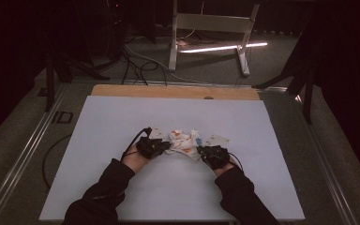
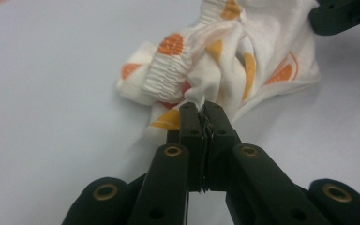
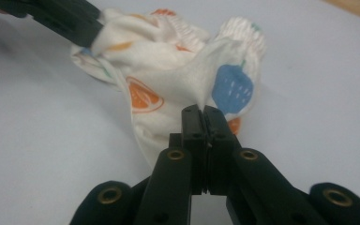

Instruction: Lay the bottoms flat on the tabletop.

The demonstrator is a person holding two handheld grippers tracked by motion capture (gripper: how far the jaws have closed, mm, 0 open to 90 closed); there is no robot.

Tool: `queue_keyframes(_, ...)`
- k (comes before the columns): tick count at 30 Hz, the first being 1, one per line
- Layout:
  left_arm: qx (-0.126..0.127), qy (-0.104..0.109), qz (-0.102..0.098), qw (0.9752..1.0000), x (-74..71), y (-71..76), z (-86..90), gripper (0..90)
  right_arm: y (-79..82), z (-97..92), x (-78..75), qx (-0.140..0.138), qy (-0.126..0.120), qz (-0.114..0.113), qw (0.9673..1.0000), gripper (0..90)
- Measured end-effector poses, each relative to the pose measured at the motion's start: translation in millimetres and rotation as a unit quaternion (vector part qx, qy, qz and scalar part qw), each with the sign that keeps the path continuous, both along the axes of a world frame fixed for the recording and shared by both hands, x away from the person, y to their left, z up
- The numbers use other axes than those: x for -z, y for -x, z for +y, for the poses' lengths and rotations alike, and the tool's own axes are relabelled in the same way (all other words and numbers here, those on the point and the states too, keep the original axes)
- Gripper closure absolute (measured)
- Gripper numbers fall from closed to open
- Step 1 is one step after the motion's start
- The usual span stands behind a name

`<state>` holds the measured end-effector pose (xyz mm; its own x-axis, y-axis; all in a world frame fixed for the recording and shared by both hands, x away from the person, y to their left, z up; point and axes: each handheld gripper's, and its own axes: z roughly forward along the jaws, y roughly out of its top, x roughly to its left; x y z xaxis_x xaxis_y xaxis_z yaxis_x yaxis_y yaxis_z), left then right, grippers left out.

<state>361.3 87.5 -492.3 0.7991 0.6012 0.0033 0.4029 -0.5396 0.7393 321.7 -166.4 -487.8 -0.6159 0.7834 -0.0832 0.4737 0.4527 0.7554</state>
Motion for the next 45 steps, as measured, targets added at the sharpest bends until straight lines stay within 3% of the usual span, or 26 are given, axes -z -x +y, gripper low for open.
queue_keyframes(5, -0.008, 0.005, -0.009, 0.9999, -12.8, 1.2, 11.5, 88.9, -1.9, -6.0, -6.5, 0.006, -0.009, -0.006, 0.9999, 89.7)
queue_keyframes(9, -0.019, 0.013, -0.019, 0.9995, -27.2, 2.7, 24.3, 89.0, -4.9, -15.6, -20.0, 0.019, -0.019, -0.018, 0.9995, 89.8)
queue_keyframes(11, -0.019, 0.013, -0.019, 0.9995, -27.2, 2.7, 24.3, 89.0, -6.1, -18.5, -23.6, 0.02, -0.025, -0.022, 0.9992, 89.8)
queue_keyframes(12, -0.024, 0.014, -0.032, 0.9991, -39.3, 5.3, 32.6, 89.1, -7.5, -23.1, -32.0, 0.022, -0.032, -0.03, 0.9988, 89.8)
queue_keyframes(15, -0.03, 0.021, -0.041, 0.9985, -50.1, 10.3, 41.7, 89.1, -6.9, -27.9, -43.8, 0.029, -0.038, -0.039, 0.9981, 89.8)
queue_keyframes(17, -0.03, 0.021, -0.041, 0.9985, -50.1, 10.3, 41.7, 89.1, -6.2, -30.0, -47.5, 0.025, -0.038, -0.044, 0.998, 89.8)
queue_keyframes(18, -0.031, 0.023, -0.046, 0.9982, -57.3, 18.6, 49.5, 89.2, -2.0, -32.1, -53.7, 0.019, -0.044, -0.047, 0.9978, 89.9)
queue_keyframes(21, -0.028, 0.024, -0.048, 0.9982, -58.5, 27.2, 54.5, 89.2, 9.4, -35.3, -55.8, 0.002, -0.039, -0.047, 0.9981, 89.8)
queue_keyframes(23, -0.018, 0.02, -0.038, 0.9989, -52.8, 45.0, 58.3, 89.2, 18.1, -35.6, -49.3, -0.016, -0.028, -0.039, 0.9987, 89.9)
queue_keyframes(24, -0.018, 0.02, -0.038, 0.9989, -52.8, 45.0, 58.3, 89.2, 18.1, -35.6, -49.3, -0.016, -0.028, -0.039, 0.9987, 89.9)
queue_keyframes(25, -0.006, 0.018, -0.025, 0.9995, -44.2, 58.4, 59.1, 89.2, 28.4, -34.9, -39.8, -0.034, -0.016, -0.027, 0.9989, 89.8)
queue_keyframes(31, 0.007, 0.004, 0.01, 0.9999, -15.7, 86.7, 63.2, 89.1, 50.7, -32.9, -10.7, -0.068, 0.012, 0.015, 0.9975, 89.8)
queue_keyframes(35, 0.01, -0.002, 0.018, 0.9998, -8.3, 92.8, 63.8, 89.1, 59.5, -29.9, -3.0, -0.081, 0.021, 0.028, 0.9961, 89.8)
queue_keyframes(37, 0.012, -0.013, 0.034, 0.9993, 1.6, 100.8, 65.7, 89.0, 68.2, -25.8, 1.1, -0.092, 0.026, 0.041, 0.9946, 89.8)
queue_keyframes(44, 0.016, -0.019, 0.041, 0.9989, 4.8, 110.2, 72.0, 88.8, 80.7, -22.3, 7.2, -0.109, 0.027, 0.058, 0.992, 89.7)
queue_keyframes(45, 0.019, -0.021, 0.048, 0.9985, 6.4, 113.2, 72.4, 88.8, 85.3, -20.1, 10.4, -0.117, 0.028, 0.069, 0.9904, 89.7)
